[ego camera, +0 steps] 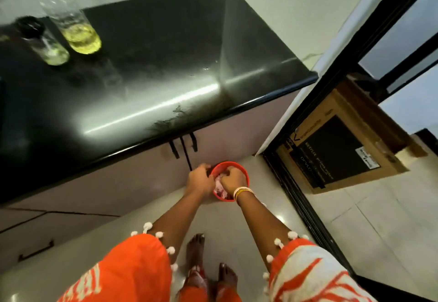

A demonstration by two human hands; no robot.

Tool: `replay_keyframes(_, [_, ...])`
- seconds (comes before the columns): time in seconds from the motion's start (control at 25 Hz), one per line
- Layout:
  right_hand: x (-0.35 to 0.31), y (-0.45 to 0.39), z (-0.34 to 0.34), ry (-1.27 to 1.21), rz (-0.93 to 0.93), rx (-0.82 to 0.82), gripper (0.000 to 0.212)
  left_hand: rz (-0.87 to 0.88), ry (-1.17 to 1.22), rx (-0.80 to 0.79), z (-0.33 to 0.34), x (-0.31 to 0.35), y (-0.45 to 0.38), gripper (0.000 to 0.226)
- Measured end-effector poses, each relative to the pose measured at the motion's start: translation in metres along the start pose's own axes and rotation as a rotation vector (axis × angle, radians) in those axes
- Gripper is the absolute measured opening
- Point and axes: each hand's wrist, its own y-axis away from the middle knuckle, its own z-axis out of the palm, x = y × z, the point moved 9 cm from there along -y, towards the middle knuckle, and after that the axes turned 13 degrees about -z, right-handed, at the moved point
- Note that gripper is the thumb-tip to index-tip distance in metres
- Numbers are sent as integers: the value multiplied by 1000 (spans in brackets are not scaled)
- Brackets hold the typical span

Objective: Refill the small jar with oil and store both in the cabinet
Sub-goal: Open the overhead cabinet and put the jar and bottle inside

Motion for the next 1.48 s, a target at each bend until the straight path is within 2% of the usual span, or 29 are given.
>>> replay_keyframes(0.28, [-62,62,0,93,-208,-68,30,75,-104,157,-68,-13,76,39])
replay_keyframes(0.48, [-174,98,-4,202,-490,-66,37,214,-242,289,-160,-4,116,43])
replay_keyframes(0.6, [-268,119,-17,232,-671,9,41,267,-245,468,-248,16,141,44])
replay_keyframes(0.8, [-438,157,-43,281,-960,172,39,390,-246,854,-411,56,192,44])
replay_keyframes(0.88, [-477,161,-60,278,-1013,234,38,437,-264,941,-448,75,206,46])
replay_keyframes(1.08, [-616,202,-76,207,-1232,371,39,541,-353,1174,-592,96,241,52])
replay_keyframes(1.2, [-672,223,-94,187,-1308,486,39,598,-410,1276,-643,111,260,51])
replay_keyframes(1.48, [-755,246,-150,180,-1399,690,42,742,-543,1533,-700,179,289,50])
